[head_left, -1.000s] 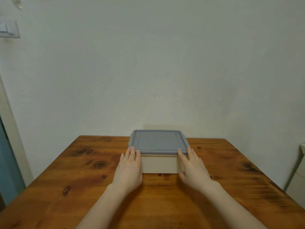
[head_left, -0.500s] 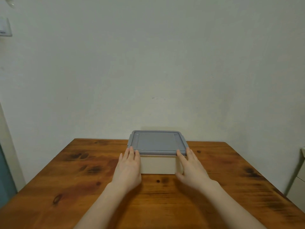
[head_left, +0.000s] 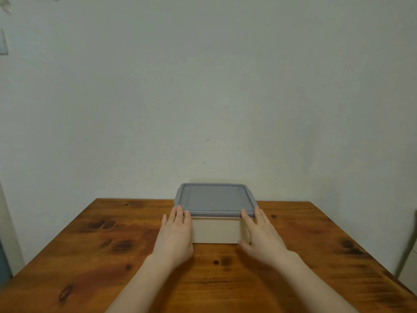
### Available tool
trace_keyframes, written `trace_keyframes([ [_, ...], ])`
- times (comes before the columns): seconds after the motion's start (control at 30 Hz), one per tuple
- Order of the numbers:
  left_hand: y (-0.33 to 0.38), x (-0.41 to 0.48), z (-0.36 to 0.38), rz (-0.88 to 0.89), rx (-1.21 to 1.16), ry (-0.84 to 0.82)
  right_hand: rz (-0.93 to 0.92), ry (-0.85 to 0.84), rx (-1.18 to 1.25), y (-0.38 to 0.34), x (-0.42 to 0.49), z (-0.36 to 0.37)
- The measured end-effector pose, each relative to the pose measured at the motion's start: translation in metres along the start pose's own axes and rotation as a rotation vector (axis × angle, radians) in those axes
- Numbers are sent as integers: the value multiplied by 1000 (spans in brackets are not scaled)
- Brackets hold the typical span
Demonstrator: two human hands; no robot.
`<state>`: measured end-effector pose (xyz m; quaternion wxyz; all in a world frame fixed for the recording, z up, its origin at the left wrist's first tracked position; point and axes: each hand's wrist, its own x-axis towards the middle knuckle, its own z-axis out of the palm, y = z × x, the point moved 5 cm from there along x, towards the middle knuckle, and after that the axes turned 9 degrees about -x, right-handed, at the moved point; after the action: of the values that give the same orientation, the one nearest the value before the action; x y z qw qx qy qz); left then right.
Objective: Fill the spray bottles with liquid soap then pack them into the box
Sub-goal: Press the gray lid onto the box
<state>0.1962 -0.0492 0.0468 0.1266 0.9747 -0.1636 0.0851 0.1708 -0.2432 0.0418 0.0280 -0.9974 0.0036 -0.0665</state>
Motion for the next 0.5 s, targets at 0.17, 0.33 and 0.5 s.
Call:
trace_keyframes([
  [0.17, 0, 6, 1, -5, 1, -3, 0, 0, -4, 2, 9, 2],
  [0.33, 0, 12, 2, -5, 13, 1, 0, 3, 2, 2, 15, 3],
  [0.5, 0, 15, 3, -7, 23, 7, -2, -4, -1, 4, 20, 4],
])
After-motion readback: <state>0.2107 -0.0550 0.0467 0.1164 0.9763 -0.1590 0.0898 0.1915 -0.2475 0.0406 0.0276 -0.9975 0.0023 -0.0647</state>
